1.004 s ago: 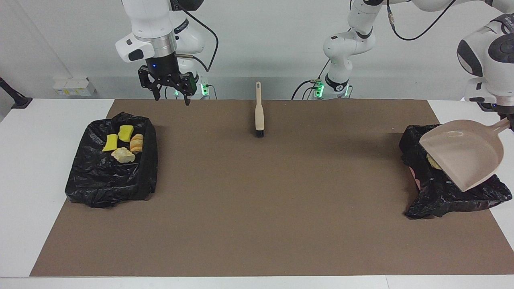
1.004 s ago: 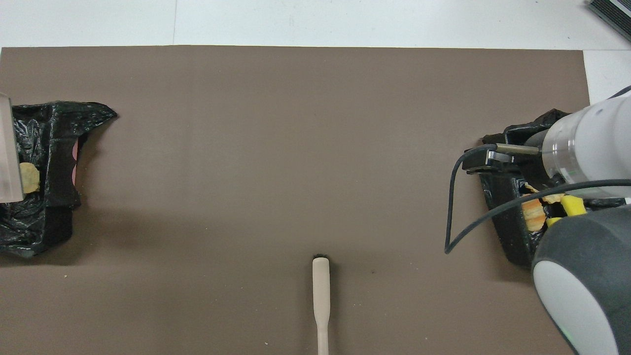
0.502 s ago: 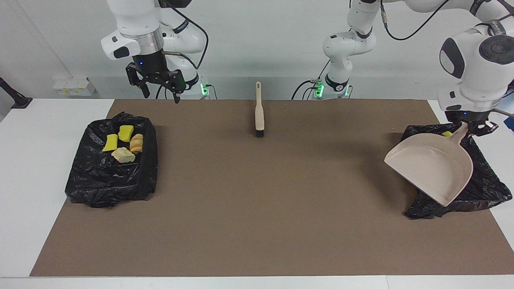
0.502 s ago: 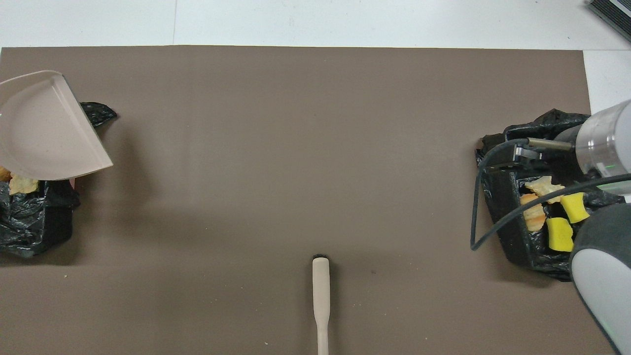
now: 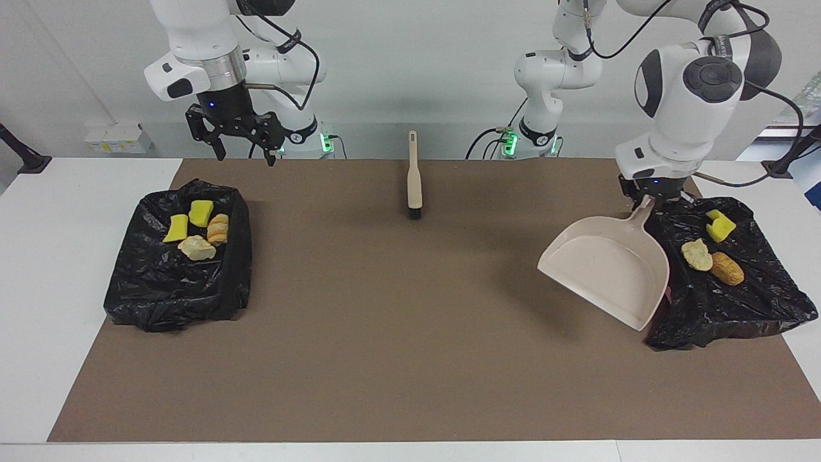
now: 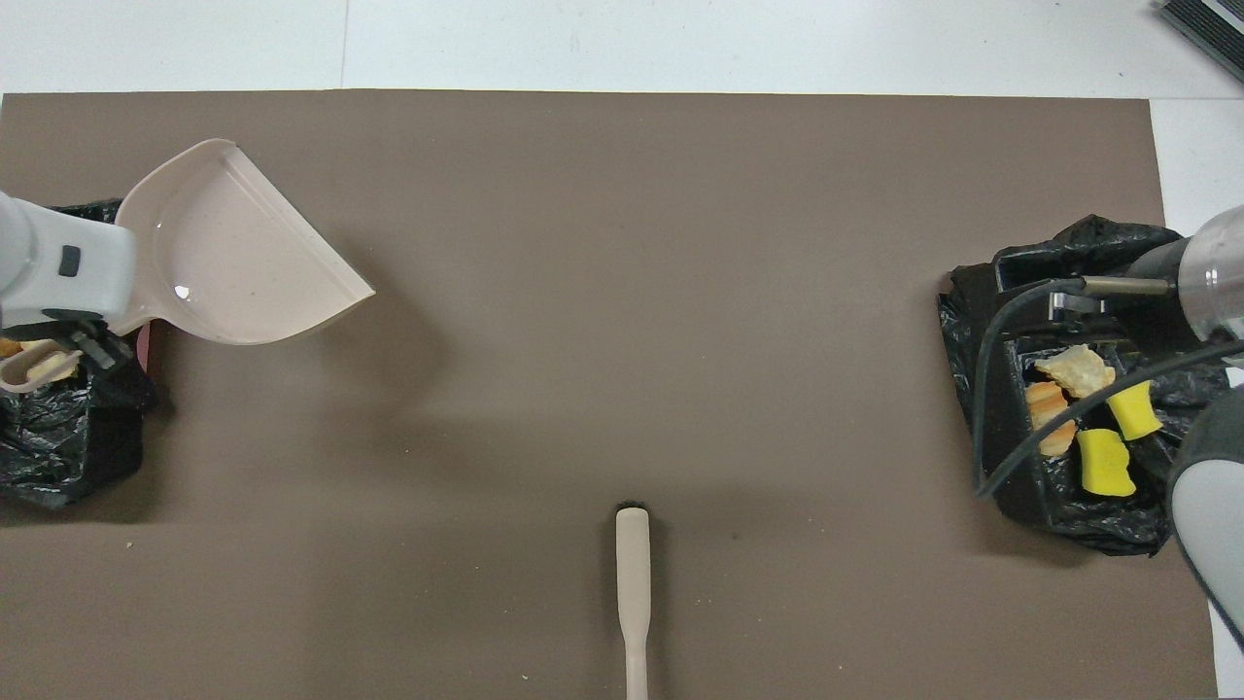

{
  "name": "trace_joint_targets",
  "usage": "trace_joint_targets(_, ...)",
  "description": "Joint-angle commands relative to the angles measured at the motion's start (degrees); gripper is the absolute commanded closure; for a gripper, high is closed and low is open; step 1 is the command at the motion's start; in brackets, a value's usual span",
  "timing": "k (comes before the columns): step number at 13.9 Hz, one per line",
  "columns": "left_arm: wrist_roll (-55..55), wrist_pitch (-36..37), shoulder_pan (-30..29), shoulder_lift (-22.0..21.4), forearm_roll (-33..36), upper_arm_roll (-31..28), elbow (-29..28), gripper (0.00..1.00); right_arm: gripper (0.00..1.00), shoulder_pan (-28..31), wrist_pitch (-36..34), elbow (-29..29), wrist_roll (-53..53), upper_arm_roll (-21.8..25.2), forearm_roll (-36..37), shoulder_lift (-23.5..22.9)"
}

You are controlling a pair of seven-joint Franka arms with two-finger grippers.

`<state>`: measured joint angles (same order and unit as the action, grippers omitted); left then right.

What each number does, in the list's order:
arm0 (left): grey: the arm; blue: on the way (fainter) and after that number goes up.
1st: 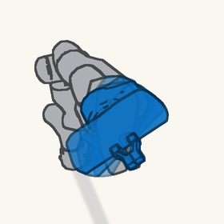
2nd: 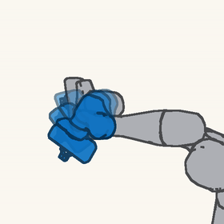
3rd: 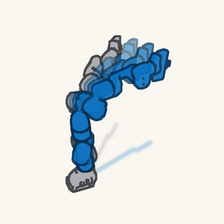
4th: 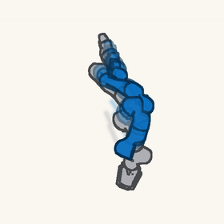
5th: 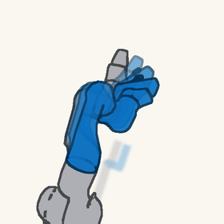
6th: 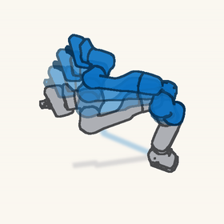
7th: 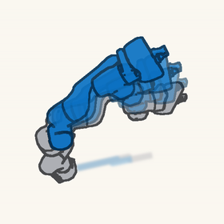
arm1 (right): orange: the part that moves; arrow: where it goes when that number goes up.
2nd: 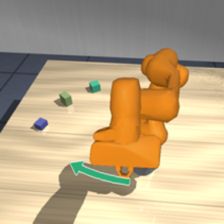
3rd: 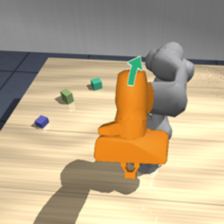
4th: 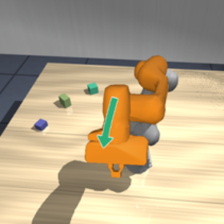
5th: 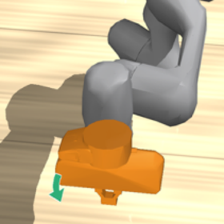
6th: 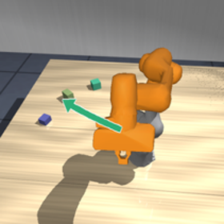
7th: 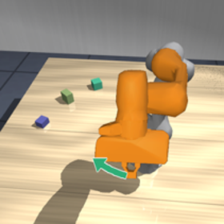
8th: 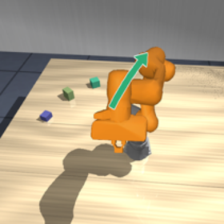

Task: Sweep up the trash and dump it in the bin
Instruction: 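Set the empty dustpan on the table center with the left gripper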

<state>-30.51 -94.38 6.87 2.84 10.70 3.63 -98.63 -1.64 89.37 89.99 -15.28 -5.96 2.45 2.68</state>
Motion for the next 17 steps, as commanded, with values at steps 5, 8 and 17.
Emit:
trace_joint_targets(5,29.15,-1.41,14.22,-0.74,-10.05,-1.0,-2.35,1.0,0.0,1.03,-0.6,-0.96,1.13,0.34,-0.08,-0.75)
trace_joint_targets(8,40.4,-6.94,20.18,2.07,-11.84,-1.0,-3.5,1.0,0.0,1.03,-1.3,-0.78,1.22,0.34,-0.08,-0.66)
trace_joint_targets(17,50.98,-28.03,27.94,12.89,-20.61,-0.91,-7.36,1.0,0.0,1.82,-2.8,0.98,6.93,0.34,-0.43,0.13)
